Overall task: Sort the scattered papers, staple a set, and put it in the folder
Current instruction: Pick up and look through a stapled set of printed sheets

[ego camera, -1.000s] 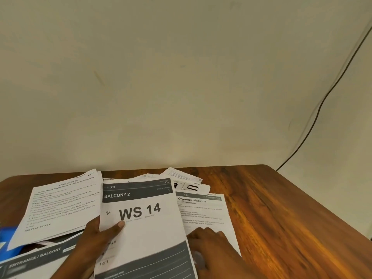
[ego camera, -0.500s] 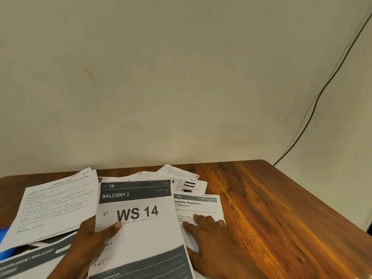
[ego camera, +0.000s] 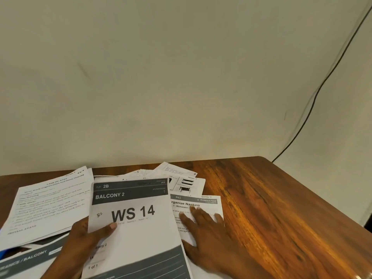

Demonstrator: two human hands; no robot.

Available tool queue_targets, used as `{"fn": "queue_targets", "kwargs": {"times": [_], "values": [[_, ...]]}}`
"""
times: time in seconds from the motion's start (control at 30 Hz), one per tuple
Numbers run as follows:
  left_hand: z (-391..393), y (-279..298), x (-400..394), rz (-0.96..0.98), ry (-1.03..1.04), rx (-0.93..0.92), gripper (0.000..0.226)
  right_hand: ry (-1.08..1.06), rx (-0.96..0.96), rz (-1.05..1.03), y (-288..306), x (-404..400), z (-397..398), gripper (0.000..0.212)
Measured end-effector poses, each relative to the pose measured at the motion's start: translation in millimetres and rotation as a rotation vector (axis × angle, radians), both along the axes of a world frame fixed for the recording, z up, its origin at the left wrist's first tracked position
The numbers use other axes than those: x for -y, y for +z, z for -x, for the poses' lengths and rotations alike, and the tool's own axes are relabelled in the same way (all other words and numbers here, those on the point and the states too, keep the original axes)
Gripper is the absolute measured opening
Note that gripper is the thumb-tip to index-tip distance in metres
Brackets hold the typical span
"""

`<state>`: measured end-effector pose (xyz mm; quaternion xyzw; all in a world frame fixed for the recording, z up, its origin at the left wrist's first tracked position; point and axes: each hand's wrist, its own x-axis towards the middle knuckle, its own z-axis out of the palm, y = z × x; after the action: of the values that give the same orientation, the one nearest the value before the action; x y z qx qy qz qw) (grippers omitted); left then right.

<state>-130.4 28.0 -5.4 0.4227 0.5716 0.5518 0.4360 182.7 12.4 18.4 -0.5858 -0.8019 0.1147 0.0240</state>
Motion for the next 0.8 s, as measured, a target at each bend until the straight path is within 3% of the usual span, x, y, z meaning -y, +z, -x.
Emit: {"fn": "queue_targets", "kwargs": {"times": [0.13, 0.27, 0.37, 0.43, 0.53, 0.57, 0.73, 0.8], "values": [[-2.2, -1.0, -0.5, -0.003, 0.012, -0.012, 0.018, 0.029, 0.054, -0.073, 1.0, 1.6, -0.2, 0.074], [-0.5, -2.1, -1.0, 0.002, 0.004, -0.016, 0.020, 0.025, -0.058, -0.128, 2.2, -8.2, -5.2, 0.065], [0.7, -2.8, -1.0, 0.006, 0.003, -0.006, 0.020, -0.159, -0.300, -0.231, 3.1, -22.0, -15.5, 0.055], [0.6, -2.5, -1.6, 0.012, 0.001, -0.009, 0.021, -0.356, -0.332, -0.330, -2.2, -35.3, -29.2, 0.054], [0.2, -2.8, -2.1, 0.012, 0.008, -0.017, 0.019, -0.564, -0.286, -0.222, -12.3, -53.2, -49.3, 0.089], [0.1, -3.0, -2.2, 0.008, 0.007, -0.014, 0.020, -0.590, -0.298, -0.182, -12.9, -57.4, -53.2, 0.092], [1.1, -2.0, -1.9, 0.023, 0.019, -0.009, 0.025, -0.654, -0.538, -0.040, 1.1, -67.6, -52.9, 0.053], [2.3, -1.6, -2.3, 0.028, 0.031, -0.020, 0.026, -0.655, -0.563, -0.042, 0.5, -70.3, -53.6, 0.048]]}}
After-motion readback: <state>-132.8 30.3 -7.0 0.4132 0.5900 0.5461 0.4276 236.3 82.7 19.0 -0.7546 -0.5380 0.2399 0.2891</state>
